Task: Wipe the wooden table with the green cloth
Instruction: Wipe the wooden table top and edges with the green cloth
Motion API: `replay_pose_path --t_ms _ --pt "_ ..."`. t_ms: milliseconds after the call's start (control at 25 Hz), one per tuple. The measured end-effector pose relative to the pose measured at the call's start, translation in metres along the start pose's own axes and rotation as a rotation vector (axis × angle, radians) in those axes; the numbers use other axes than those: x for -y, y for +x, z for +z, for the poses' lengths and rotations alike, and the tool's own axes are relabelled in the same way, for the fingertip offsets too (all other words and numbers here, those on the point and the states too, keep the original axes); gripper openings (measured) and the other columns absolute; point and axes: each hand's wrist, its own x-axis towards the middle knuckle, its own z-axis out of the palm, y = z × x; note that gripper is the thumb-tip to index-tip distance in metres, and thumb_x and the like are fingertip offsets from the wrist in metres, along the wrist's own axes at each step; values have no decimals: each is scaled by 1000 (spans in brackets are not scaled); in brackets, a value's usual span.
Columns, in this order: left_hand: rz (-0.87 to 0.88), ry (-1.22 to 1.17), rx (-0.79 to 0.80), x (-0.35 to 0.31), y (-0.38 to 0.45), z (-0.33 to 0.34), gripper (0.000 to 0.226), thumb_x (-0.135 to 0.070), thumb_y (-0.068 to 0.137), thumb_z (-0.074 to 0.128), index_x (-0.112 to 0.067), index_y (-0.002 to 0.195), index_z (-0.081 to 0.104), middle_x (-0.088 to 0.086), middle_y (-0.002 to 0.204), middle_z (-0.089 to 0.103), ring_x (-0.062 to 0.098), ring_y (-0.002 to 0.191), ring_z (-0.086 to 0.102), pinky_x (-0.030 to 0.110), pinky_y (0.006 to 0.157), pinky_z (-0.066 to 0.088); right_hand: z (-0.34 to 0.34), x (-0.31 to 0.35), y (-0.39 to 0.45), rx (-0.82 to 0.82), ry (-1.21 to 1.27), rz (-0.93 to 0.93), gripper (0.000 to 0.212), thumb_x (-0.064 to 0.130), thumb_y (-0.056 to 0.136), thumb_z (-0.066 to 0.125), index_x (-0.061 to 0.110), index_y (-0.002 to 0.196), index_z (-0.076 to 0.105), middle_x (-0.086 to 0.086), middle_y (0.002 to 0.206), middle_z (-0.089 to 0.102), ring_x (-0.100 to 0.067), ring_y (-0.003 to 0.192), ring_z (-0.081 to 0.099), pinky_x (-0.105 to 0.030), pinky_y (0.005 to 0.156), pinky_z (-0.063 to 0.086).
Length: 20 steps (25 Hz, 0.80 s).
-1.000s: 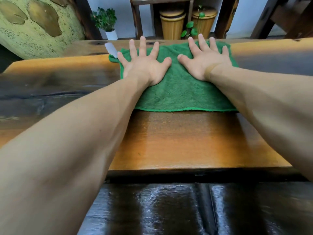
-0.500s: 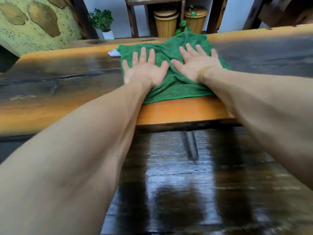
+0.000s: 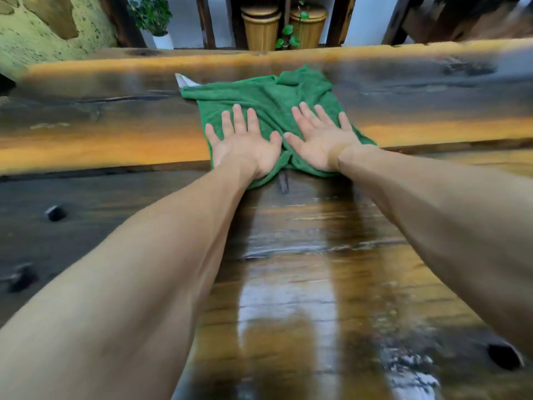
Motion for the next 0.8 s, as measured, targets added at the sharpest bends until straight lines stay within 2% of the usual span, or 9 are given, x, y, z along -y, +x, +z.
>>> replay_pose_path --t_ms 440,800 --pt "88 20 5 -24 -158 30 69 -51 103 13 -18 161 -6 6 167 -18 28 154 -17 61 119 -10 23 -15 -148 59 34 25 73 64 99 16 29 158 -9 11 164 -19 -14 151 -17 -52 120 -11" --pt "145 14 157 -27 -289 43 73 -59 102 13 -21 159 -14 2 164 -28 23 152 -24 57 119 -15 42 -17 -296 133 61 64 75 65 98 16 30 158 -12 12 163 -23 -15 150 -21 -54 119 -13"
